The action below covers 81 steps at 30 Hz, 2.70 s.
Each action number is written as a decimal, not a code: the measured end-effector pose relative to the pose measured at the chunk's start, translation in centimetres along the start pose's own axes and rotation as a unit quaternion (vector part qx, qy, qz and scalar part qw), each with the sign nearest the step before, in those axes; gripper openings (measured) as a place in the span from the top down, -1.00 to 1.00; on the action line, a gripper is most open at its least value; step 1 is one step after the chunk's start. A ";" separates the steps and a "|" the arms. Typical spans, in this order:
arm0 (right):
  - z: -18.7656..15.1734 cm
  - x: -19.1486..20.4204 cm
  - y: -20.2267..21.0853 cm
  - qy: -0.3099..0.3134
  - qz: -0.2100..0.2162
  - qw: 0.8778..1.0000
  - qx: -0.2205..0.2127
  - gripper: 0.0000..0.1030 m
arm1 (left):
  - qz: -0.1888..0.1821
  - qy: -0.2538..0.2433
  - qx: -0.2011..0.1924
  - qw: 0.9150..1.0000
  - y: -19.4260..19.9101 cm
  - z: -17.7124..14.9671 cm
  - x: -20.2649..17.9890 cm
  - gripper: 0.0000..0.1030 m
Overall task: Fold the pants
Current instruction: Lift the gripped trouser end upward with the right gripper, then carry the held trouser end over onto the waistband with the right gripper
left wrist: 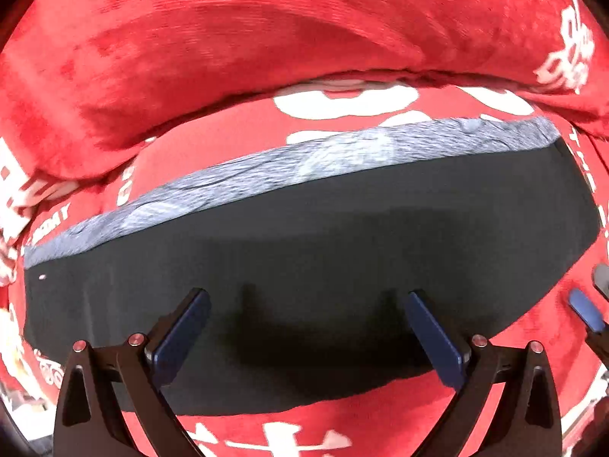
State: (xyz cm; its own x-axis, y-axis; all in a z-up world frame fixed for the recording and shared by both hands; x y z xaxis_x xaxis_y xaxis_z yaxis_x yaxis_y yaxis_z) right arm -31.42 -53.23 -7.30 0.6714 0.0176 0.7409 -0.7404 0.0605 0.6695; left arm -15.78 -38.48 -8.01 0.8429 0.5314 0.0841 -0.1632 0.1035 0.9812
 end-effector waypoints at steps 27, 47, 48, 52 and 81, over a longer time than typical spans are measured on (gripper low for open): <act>3.1 7.0 -0.9 0.100 -0.003 0.994 -0.049 0.75 | 0.001 -0.010 0.004 1.000 -1.2 -0.6 -0.7 -0.69; -9.4 24.1 -4.6 0.366 -0.123 0.921 -0.055 0.74 | -0.030 0.053 -0.054 0.997 3.7 -3.8 15.5 -0.69; -10.5 24.9 -5.6 0.379 -0.129 0.915 -0.049 0.74 | -0.023 0.061 -0.055 0.996 3.8 -4.3 17.3 -0.69; -17.0 26.9 -12.9 0.433 -0.167 0.886 -0.001 0.72 | 0.004 0.100 -0.044 0.994 3.0 -7.6 25.1 -0.69; -15.7 12.5 -13.7 0.028 -0.024 0.994 0.106 0.11 | -0.191 0.072 0.009 0.979 0.6 -5.9 21.3 -0.67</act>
State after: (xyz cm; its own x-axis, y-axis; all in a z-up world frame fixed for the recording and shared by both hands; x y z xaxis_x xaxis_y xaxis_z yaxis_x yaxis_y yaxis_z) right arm -12.38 -38.19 -8.00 0.7027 0.0764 0.7073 -0.6936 -0.1480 0.7050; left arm -0.89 -22.16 -6.67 0.7598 0.5696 -0.3135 0.1599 0.3036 0.9393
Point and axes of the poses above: each gripper's, at about its wrist camera, not at the fingertips, and y roughly against the way its jaws point, x to its left, z to its top, the point moved 3 cm from there along -y, roughly the way its jaws point, and after that the axes turned 1 degree about z, right-handed, at the moved point
